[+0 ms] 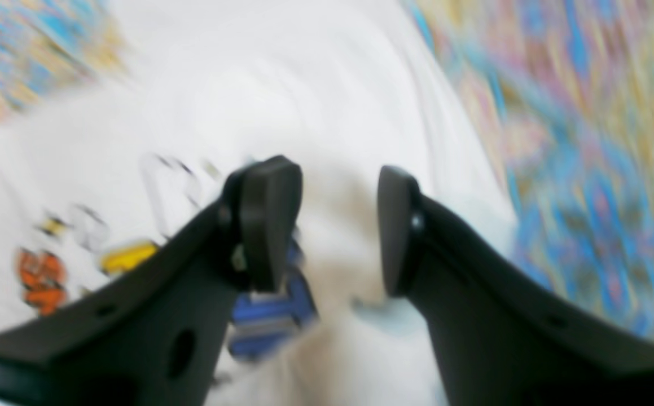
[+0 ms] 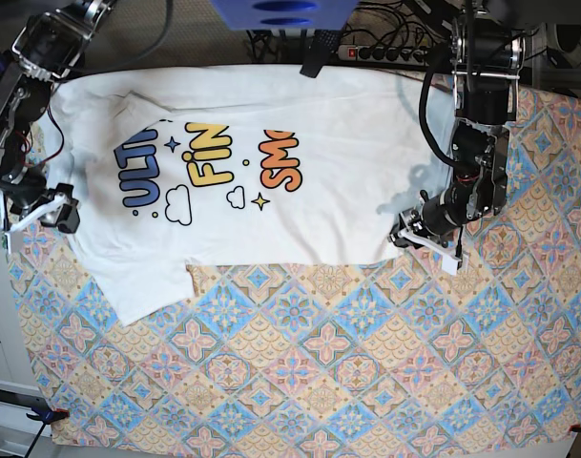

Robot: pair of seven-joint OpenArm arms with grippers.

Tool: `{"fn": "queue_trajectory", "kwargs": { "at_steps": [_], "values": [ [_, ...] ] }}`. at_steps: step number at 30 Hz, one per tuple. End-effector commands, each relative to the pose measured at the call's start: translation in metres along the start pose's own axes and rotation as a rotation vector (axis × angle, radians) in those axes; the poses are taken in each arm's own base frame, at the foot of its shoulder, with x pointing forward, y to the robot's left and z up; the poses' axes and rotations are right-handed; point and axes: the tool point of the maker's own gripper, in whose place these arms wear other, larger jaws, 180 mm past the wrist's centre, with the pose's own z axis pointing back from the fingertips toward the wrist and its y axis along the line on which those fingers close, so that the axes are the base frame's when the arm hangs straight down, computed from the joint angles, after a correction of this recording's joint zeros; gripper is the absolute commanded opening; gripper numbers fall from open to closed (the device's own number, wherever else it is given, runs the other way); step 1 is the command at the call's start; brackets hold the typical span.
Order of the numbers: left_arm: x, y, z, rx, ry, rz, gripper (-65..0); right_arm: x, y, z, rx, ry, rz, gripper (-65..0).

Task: Fold the T-shirt properly
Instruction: 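Move the right gripper to the opposite sleeve of the shirt, then grasp the opposite side edge with both grippers at sleeve and hem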

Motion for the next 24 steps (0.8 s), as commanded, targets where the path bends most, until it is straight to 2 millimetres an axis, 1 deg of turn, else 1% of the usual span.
{"fn": "queue_trajectory", "kwargs": {
  "at_steps": [1,2,3,4,6,7,8,9,13,14,16,19,21,24],
  "values": [
    [0.005,-0.003,0.005,-0.002,0.005,-0.032,-59.0,0.0,-0.012,0.004,-0.029,0.008,0.004,-39.5],
    [0.011,-0.004,0.009,-0.002,-0.011,-0.048,-61.8,0.001,-0.012,0.0,-0.024,0.01,-0.008,-39.5],
    [0.012,-0.001,0.013,0.003,-0.015,-0.059,-65.0,0.005,-0.015,-0.003,-0.023,0.01,-0.018,-39.5],
    [0.012,0.0,0.016,0.005,-0.021,-0.067,-65.0,0.008,-0.019,-0.006,-0.024,0.01,-0.025,-39.6],
    [0.014,0.001,0.02,0.005,-0.032,-0.08,-65.0,0.008,-0.017,-0.017,-0.008,0.039,-0.028,-39.6],
    [0.016,0.002,0.022,0.009,-0.037,-0.087,-65.0,0.013,-0.015,-0.024,0.003,0.047,-0.018,-39.6],
    [0.014,0.008,0.025,0.02,-0.036,-0.091,-65.0,0.022,-0.014,-0.029,0.01,0.043,0.0,-39.7],
    [0.014,0.01,0.028,0.023,-0.039,-0.098,-65.0,0.026,-0.014,-0.032,0.009,0.043,0.019,-39.7],
    [0.012,0.007,0.034,0.016,-0.051,-0.117,-65.0,0.032,-0.015,-0.05,-0.043,0.074,0.161,-39.5],
    [0.017,0.011,0.039,0.024,-0.066,-0.115,-65.0,0.031,-0.014,-0.055,-0.06,0.082,0.21,-39.5],
    [0.018,0.021,0.046,0.038,-0.086,-0.09,-65.0,0.032,-0.013,-0.067,-0.093,0.098,0.302,-39.5],
    [0.023,0.03,0.052,0.052,-0.108,-0.058,-65.0,0.041,-0.008,-0.084,-0.127,0.101,0.435,-39.5],
    [0.026,0.035,0.054,0.059,-0.118,-0.048,-65.0,0.039,-0.007,-0.094,-0.132,0.107,0.481,-39.5],
    [0.026,0.038,0.056,0.065,-0.118,-0.046,-65.0,0.026,-0.01,-0.109,-0.12,0.131,0.485,-39.5]
  ]
}}
